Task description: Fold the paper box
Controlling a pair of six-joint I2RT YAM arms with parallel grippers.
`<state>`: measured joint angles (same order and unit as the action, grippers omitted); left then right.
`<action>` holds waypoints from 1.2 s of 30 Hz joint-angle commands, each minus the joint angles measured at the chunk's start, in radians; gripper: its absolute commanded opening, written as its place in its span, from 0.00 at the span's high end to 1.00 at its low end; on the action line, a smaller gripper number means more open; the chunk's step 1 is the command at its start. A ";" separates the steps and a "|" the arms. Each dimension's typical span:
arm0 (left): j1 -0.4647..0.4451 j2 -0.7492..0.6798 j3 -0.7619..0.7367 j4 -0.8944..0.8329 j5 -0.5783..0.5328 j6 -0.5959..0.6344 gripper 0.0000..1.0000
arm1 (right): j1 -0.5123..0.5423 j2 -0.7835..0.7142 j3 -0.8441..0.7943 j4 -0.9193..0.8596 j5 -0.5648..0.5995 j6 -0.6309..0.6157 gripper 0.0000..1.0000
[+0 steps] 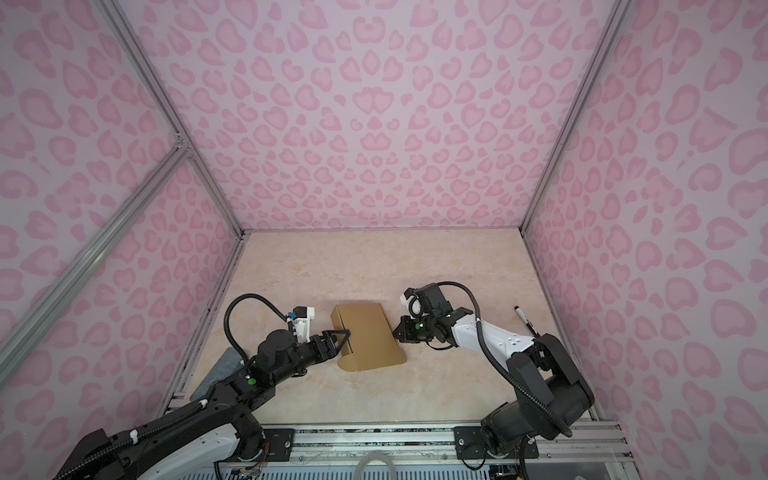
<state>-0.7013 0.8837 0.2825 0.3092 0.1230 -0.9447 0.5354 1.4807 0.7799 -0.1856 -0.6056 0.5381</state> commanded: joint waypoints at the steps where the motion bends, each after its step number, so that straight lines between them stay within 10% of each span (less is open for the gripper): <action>1: -0.003 0.013 0.010 0.045 0.005 -0.005 0.25 | 0.006 -0.004 0.007 -0.002 0.002 -0.010 1.00; 24: -0.007 0.012 0.015 0.054 0.008 -0.022 0.37 | 0.025 -0.009 0.028 -0.036 0.030 -0.030 1.00; 36: -0.006 -0.039 0.007 0.042 -0.034 -0.103 0.39 | -0.023 -0.076 0.035 -0.131 0.101 -0.066 0.56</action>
<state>-0.7071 0.8558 0.2863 0.3149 0.1047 -1.0176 0.5297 1.4212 0.8146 -0.2844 -0.5259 0.4900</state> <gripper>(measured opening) 0.613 0.419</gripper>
